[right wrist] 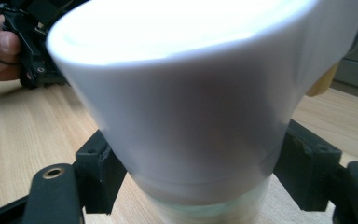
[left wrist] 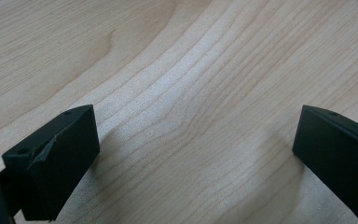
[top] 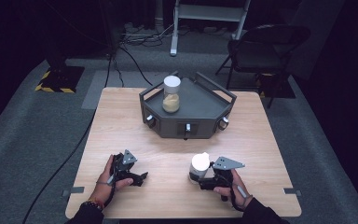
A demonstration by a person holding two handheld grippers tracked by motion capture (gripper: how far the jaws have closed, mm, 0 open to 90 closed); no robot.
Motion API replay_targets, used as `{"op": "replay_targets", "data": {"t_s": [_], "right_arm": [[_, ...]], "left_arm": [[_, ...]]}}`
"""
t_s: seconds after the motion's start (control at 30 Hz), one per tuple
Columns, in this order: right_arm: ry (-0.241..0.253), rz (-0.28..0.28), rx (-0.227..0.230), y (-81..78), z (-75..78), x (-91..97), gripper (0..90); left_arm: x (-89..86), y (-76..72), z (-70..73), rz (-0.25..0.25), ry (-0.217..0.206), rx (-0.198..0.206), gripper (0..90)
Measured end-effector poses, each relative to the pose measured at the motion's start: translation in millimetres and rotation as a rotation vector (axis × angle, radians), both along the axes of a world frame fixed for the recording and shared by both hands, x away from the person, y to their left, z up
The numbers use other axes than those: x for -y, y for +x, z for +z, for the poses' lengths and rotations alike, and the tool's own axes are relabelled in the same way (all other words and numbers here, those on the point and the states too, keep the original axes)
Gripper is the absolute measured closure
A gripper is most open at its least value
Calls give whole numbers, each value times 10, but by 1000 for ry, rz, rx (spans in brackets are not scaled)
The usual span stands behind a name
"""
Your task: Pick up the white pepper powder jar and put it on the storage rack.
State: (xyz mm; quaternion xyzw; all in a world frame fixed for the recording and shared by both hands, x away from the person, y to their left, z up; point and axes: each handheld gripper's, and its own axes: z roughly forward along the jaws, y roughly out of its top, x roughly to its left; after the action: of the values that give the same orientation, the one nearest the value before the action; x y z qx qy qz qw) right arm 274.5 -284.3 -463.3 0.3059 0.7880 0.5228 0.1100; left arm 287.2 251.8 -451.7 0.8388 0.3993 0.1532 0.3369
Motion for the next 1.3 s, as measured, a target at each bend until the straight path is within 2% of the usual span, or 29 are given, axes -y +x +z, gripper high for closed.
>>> {"op": "replay_targets", "data": {"t_s": [0.27,0.57,0.83,1.3], "right_arm": [[-10,-44,19,-80,32,-15,283],[-11,-82,69,-187,108,-13,291],[-11,-102,85,-200,197,13,295],[14,-187,109,-200,443,48,297]], "left_arm": [[0,0,0,0,0,0,0],[0,1,0,-1,1,0,0],[-1,1,0,-1,1,1,0],[-3,4,0,-2,0,0,0]]}}
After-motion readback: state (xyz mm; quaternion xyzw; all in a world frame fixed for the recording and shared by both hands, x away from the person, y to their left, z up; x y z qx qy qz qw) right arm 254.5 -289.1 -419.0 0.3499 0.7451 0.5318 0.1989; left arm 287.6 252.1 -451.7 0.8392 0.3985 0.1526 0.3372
